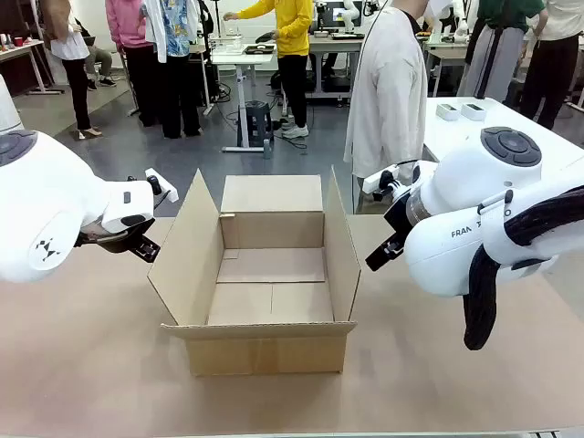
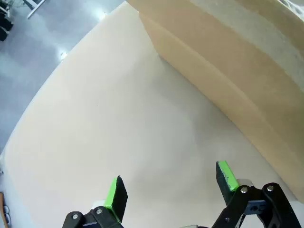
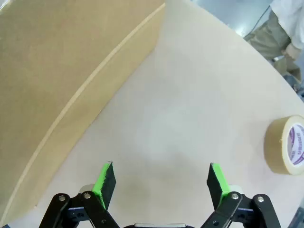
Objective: Wrap the clocks to prevent damage.
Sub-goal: Open the side flaps of the Package Box.
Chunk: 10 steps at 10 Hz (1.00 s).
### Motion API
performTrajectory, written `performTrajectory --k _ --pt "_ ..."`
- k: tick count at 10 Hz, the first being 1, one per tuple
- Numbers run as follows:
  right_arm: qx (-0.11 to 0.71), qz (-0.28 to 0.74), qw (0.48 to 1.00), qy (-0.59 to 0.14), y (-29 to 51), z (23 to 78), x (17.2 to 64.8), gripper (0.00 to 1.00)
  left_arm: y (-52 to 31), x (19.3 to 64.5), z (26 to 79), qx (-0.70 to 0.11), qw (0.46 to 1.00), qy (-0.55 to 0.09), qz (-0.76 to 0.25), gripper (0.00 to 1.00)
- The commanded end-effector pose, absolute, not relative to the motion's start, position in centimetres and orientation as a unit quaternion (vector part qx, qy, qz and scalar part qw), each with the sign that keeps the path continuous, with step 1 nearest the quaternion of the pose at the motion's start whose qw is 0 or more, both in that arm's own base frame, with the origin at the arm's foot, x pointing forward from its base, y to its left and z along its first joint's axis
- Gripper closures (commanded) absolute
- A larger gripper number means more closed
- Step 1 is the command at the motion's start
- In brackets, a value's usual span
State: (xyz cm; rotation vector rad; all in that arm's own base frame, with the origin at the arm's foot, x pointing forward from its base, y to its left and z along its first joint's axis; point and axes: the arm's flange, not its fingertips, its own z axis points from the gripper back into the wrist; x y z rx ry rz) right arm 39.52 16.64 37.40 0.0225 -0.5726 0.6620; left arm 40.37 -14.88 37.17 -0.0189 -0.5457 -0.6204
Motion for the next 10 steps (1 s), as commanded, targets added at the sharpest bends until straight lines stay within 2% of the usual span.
performTrajectory --k 1,10 --pt "0.011 0.320 0.906 -0.278 16.64 37.41 39.52 0.00 -14.89 40.36 37.17 -0.009 0.916 -0.265 -0.301 0.00" --pt "0.011 0.320 0.906 -0.278 16.64 37.41 39.52 0.00 -14.89 40.36 37.17 -0.009 0.916 -0.265 -0.301 0.00"
